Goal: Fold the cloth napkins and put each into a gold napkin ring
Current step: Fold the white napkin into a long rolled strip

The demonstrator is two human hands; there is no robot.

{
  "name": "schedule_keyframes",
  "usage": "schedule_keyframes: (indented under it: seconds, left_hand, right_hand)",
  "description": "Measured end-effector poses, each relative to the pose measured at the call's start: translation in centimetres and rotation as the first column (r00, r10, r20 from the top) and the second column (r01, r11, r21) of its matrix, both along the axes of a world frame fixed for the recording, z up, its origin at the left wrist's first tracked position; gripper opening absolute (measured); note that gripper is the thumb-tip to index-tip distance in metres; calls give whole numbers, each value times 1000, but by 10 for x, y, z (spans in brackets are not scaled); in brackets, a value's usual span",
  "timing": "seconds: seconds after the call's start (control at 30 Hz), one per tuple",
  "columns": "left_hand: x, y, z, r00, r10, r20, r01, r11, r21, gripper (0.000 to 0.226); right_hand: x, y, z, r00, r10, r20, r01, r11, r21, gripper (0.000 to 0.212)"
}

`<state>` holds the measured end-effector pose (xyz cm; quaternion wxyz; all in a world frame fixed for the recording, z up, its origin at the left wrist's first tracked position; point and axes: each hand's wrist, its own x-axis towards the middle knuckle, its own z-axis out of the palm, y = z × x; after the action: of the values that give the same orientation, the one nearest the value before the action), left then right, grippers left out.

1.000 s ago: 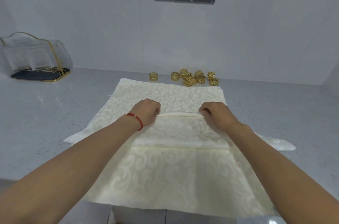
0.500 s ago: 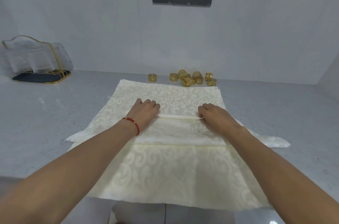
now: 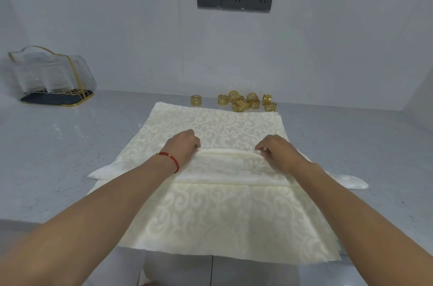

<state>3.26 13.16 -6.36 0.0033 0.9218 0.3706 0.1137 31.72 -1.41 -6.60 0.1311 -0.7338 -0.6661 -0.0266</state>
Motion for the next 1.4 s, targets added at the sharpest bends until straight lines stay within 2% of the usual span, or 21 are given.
schedule_keyframes:
  seconds: [0.07, 0.2, 0.3, 0.4, 0.5, 0.57, 0.63, 0.7, 0.77, 0.83, 0.9, 1.03, 1.2, 1.3, 1.37, 1.4]
  left_hand:
    - [0, -3, -5, 999, 0, -37, 4, 995, 100, 15]
    - [2, -15, -1, 976, 51, -213, 26, 939, 344, 22]
    - [0, -20, 9, 953, -10, -303, 131, 914, 383, 38]
    - [-8, -22, 12, 945, -83, -317, 189, 928, 320, 37]
    - [-17, -20, 8, 971, -145, -192, 169, 979, 114, 34]
    - [-23, -16, 8, 990, -114, -88, 112, 993, -22, 32]
    - [-26, -13, 4, 997, -55, 45, 58, 996, -72, 32]
    - [-26, -12, -2, 984, 12, 176, 4, 996, -91, 34]
    - [-24, -15, -7, 971, 45, 236, -27, 996, -79, 38]
    - [-23, -16, -10, 982, -3, 188, 8, 1000, -27, 38]
    - [-24, -17, -8, 997, -51, 58, 49, 998, 26, 26]
    - [-21, -23, 1, 985, -65, -161, 103, 966, 237, 22]
    - [-20, -36, 7, 935, -94, -342, 228, 899, 374, 29]
    - [-27, -41, 10, 927, -158, -340, 255, 930, 264, 30]
    - [-32, -41, 11, 961, -152, -232, 181, 977, 109, 27]
    - [-34, -41, 11, 979, -119, -163, 127, 991, 39, 26]
  right_hand:
    - [-3, -1, -1, 999, 2, 48, -2, 1000, -4, 19]
    - [-12, -9, 2, 951, 11, 309, -18, 1000, 18, 23]
    - [-15, -17, -2, 891, 91, 446, -113, 993, 24, 39]
    - [-16, -25, -2, 862, 140, 487, -159, 987, -3, 44]
    - [-18, -32, 3, 879, 169, 445, -157, 986, -64, 25]
    - [-18, -35, 8, 944, 129, 303, -115, 991, -66, 11]
    - [-16, -37, 8, 995, 32, 99, -34, 999, 12, 16]
    - [-11, -36, 1, 997, -22, -72, 31, 992, 126, 23]
    - [-8, -36, -9, 996, -14, -92, 28, 988, 155, 20]
    - [-6, -35, -18, 999, 25, -21, -22, 991, 134, 16]
    - [-10, -36, -17, 999, 33, 27, -36, 989, 142, 18]
    - [-19, -38, -5, 963, 31, 268, -69, 988, 135, 10]
    - [-31, -49, -3, 883, 121, 453, -190, 976, 110, 34]
    - [-31, -55, 4, 891, 186, 414, -214, 977, 21, 28]
    - [-28, -56, 7, 936, 138, 324, -145, 989, -5, 6]
    - [-27, -56, 8, 966, 91, 244, -91, 996, -10, 7]
